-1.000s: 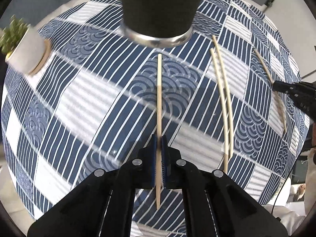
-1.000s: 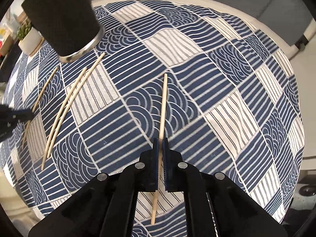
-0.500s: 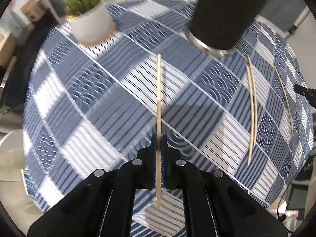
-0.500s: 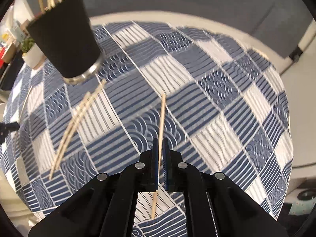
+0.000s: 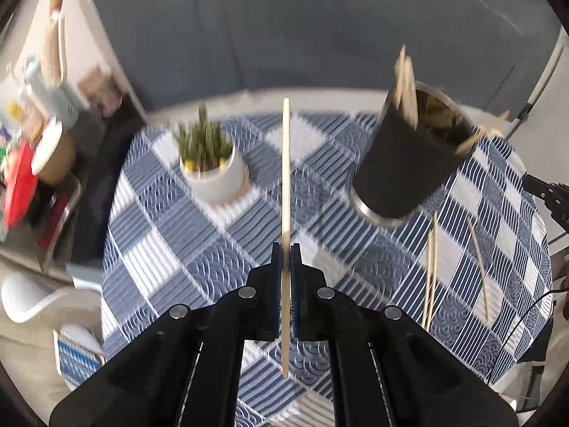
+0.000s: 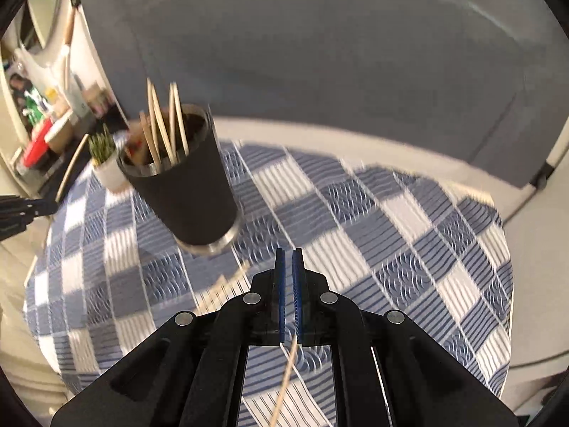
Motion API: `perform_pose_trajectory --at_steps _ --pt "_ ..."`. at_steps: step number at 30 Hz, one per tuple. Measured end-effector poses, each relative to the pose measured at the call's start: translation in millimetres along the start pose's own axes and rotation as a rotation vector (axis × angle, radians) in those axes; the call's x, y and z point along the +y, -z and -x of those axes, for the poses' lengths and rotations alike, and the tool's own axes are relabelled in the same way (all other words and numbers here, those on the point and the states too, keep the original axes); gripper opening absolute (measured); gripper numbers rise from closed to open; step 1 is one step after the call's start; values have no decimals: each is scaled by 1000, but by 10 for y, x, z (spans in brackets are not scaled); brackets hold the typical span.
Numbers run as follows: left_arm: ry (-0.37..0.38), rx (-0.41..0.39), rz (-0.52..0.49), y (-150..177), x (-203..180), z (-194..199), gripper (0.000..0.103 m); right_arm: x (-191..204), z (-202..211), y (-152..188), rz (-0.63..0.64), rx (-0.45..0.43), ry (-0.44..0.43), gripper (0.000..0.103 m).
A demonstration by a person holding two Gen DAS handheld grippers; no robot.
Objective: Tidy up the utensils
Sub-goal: 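Lift the left tool's skewer over the black cup while the right tool brings its skewer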
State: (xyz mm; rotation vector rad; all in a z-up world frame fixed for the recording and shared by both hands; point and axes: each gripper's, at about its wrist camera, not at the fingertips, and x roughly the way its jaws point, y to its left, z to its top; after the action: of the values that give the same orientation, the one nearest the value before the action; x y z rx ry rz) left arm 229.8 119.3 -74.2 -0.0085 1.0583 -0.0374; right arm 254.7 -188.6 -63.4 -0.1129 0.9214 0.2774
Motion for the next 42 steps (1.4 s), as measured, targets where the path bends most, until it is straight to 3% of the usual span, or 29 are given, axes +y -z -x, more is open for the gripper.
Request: perform_pose_trajectory --at_steps 6,13,18,24,27,35,42 --pt "38 -88 -31 -463 -137 186 5 56 198 -481 8 -129 -48 4" --pt "88 -152 -36 -802 -328 314 5 38 83 -707 -4 -104 -69 5" --pt "91 -180 -51 -858 -446 300 5 -76 -142 -495 -9 -4 -63 6" --pt "135 -170 -37 -863 -482 198 5 -288 -769 87 -72 286 -18 18" --pt "144 -169 -42 -870 -506 155 5 -369 -1025 407 -106 386 10 20" --pt "166 -183 -45 -876 -553 199 5 -407 -1201 717 -184 467 -49 20" --pt "186 -216 -3 -876 -553 300 5 -204 -1238 758 -72 480 29 15"
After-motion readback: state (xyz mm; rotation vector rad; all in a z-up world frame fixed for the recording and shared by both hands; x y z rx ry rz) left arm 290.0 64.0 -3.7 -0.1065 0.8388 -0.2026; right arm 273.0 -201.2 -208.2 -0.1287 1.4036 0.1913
